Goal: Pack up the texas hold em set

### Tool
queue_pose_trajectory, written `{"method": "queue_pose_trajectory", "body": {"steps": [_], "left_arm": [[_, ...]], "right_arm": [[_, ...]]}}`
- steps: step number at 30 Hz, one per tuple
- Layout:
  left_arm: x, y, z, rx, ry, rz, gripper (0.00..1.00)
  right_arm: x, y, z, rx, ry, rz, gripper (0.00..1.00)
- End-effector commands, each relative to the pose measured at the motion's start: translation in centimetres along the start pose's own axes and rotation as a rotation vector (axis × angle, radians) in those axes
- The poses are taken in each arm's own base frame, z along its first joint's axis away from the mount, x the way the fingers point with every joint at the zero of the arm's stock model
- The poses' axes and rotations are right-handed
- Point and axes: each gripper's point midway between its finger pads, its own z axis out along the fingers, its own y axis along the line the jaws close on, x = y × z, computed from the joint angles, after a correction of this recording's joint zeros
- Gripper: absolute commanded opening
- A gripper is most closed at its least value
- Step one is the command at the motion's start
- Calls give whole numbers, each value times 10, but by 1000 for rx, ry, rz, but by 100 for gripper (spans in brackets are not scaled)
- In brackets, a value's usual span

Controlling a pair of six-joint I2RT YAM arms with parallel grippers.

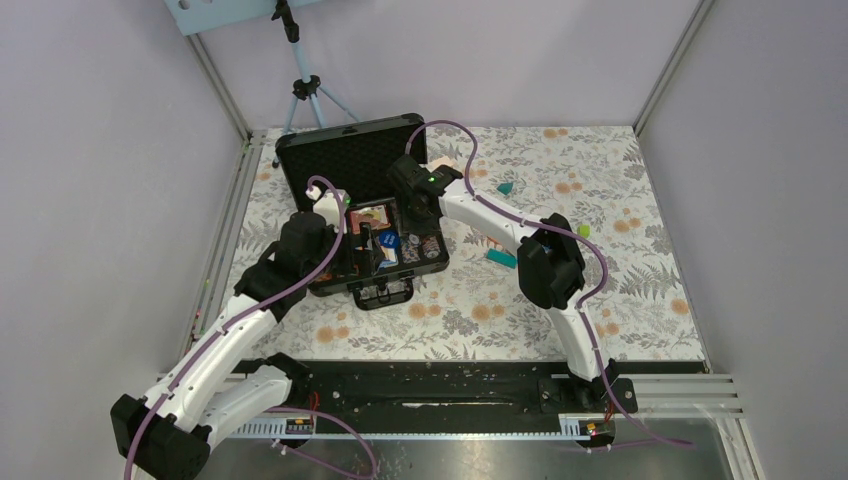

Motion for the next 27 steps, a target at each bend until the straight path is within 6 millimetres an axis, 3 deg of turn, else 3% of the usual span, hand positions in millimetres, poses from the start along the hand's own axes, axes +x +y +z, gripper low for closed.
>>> {"method": "queue_pose_trajectory", "body": {"steps": [1, 5, 7, 10, 14, 27], "left_arm": [[-9, -1, -1, 3, -26, 8, 99], [-9, -1, -1, 4, -26, 8, 99], [-9, -1, -1, 3, -26, 9, 99], [-10, 0, -1, 1, -27, 8, 99], [-9, 0, 0, 0, -26, 8, 99], [-10, 0, 0, 0, -26, 8, 99]], "right_arm": [[0, 8, -2, -30, 8, -17, 50], [3, 7, 1, -24, 18, -15, 49], [5, 7, 2, -25, 24, -19, 55], [5, 7, 3, -25, 25, -21, 55], [4, 0, 3, 7, 16, -22, 44], [-12, -29, -26, 127, -87, -49, 27]]}}
